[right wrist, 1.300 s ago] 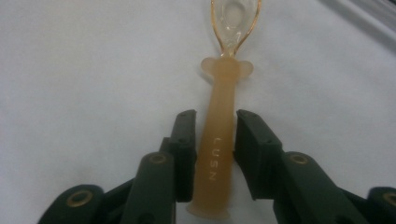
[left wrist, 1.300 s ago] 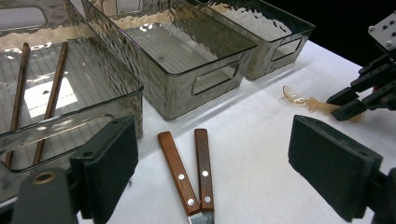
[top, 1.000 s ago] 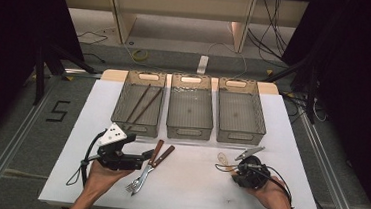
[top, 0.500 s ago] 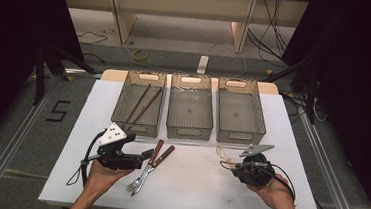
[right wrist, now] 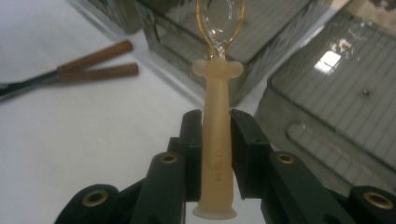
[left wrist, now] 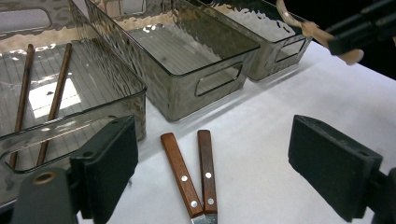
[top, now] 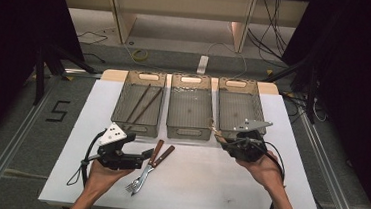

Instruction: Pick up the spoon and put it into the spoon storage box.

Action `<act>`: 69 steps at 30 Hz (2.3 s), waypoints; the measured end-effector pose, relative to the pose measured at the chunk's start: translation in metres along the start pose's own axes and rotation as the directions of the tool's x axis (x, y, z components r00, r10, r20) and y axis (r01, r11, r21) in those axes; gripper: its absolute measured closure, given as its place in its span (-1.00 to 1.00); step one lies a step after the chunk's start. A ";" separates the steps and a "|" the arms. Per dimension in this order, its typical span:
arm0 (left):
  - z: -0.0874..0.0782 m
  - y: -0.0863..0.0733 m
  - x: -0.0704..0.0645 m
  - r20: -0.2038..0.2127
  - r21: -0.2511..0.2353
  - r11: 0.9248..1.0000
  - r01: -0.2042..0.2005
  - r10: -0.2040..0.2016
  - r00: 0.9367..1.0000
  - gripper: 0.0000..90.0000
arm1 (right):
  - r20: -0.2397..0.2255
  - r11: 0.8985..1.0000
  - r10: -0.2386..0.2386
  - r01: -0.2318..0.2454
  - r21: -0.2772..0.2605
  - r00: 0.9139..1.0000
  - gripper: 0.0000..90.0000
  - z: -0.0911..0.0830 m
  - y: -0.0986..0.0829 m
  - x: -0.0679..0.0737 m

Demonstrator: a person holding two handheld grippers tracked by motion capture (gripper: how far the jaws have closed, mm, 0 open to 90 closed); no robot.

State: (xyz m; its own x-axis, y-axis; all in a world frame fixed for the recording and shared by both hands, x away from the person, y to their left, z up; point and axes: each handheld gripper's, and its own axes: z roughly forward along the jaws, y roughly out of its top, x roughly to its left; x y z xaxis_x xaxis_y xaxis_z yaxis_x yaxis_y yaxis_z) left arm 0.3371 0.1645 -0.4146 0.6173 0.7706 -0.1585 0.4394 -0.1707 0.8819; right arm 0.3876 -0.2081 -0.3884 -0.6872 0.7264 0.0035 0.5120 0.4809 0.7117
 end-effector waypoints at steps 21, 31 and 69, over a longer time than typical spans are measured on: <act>0.000 0.000 0.000 0.002 -0.002 1.000 -0.003 0.003 1.000 -0.65 | 0.005 0.999 0.025 -0.024 -0.036 1.000 0.68 0.051 0.081 -0.008; 0.000 0.001 -0.001 0.004 -0.001 1.000 -0.004 0.004 1.000 -0.65 | 0.020 0.998 0.055 -0.054 -0.028 0.998 0.68 0.077 0.101 -0.010; 0.000 0.001 -0.003 0.004 -0.002 1.000 -0.016 0.016 1.000 -0.65 | -0.041 0.990 0.135 -0.133 0.057 0.990 0.38 0.127 0.111 -0.005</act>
State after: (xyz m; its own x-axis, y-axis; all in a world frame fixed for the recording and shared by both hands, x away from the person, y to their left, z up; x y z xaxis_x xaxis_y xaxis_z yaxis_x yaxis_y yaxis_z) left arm 0.3360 0.1621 -0.4135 0.6269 0.7653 -0.1461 0.4281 -0.1817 0.8853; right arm 0.5135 -0.0955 -0.3988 -0.6323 0.7640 0.1286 0.6273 0.4075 0.6637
